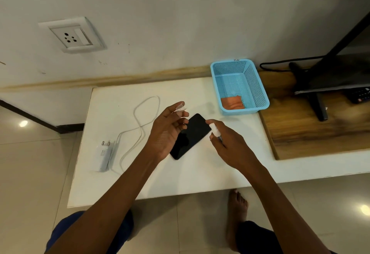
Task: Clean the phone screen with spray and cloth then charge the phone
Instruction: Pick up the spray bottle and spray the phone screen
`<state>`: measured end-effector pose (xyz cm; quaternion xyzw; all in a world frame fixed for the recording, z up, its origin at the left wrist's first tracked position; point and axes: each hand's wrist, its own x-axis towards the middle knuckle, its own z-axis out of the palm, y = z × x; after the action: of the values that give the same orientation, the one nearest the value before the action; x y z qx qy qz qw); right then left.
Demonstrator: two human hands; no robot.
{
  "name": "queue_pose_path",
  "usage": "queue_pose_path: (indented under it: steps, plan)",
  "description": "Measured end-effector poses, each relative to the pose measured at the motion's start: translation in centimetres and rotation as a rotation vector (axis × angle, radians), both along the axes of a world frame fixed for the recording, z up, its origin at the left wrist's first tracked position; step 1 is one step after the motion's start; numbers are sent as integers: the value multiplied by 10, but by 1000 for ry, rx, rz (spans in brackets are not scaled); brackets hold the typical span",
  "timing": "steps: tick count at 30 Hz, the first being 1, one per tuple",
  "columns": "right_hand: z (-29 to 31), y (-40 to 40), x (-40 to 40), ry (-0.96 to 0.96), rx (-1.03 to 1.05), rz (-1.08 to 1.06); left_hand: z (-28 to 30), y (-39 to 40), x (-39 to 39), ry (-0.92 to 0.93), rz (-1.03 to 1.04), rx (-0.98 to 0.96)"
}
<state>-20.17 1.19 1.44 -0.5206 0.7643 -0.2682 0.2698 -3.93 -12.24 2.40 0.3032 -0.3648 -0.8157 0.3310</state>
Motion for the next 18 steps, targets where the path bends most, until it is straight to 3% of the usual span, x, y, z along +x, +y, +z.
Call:
queue_pose_path:
  steps: [10, 18]
  plan:
    - [10, 14, -16, 14, 18, -11, 1, 4, -28, -5, 99, 36]
    - [20, 15, -22, -27, -14, -16, -10, -7, -38, -261, 0, -213]
